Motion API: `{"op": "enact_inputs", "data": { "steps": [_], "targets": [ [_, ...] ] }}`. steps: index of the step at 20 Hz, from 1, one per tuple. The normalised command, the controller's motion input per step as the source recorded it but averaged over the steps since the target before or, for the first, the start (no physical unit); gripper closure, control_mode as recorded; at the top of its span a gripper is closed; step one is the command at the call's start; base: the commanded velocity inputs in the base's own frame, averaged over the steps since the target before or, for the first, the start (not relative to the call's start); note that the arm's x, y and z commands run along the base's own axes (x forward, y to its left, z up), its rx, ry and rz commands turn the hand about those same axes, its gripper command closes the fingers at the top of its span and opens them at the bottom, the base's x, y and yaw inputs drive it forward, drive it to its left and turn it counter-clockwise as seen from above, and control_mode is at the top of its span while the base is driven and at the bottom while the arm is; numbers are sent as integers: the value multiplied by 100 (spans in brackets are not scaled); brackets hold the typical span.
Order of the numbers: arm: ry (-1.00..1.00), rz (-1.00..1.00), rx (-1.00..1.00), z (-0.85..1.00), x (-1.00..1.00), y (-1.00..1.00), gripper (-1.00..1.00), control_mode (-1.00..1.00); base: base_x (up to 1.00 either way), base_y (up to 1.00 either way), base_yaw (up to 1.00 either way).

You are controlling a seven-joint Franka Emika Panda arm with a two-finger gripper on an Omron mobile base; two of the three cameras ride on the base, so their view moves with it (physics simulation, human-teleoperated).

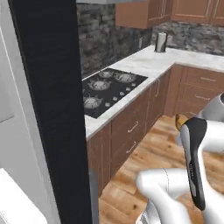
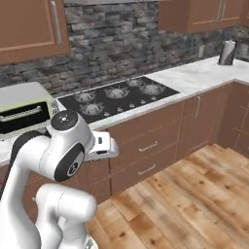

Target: Take the chicken drumstick from the fridge and place it on the digital scale on the counter by the fridge. Wait a few seconds for a reading, then move it to the plate on the dining counter.

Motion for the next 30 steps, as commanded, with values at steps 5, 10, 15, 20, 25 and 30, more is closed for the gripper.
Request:
{"op": "enact_inputs", "data": {
  "steps": [5,10,15,20,25,30],
  "targets": [
    [0,0,0,0,0,0,100,100,48,-38,78],
    [0,0,0,0,0,0,100,100,28,-7,81],
    [0,0,0,0,0,0,100,100,5,2,64],
    [0,0,0,0,0,0,100,100,5,-46,43],
    [0,0,0,0,0,0,100,100,31,-16,25],
    [0,0,0,0,0,0,100,100,59,-7,18]
  ]
}}
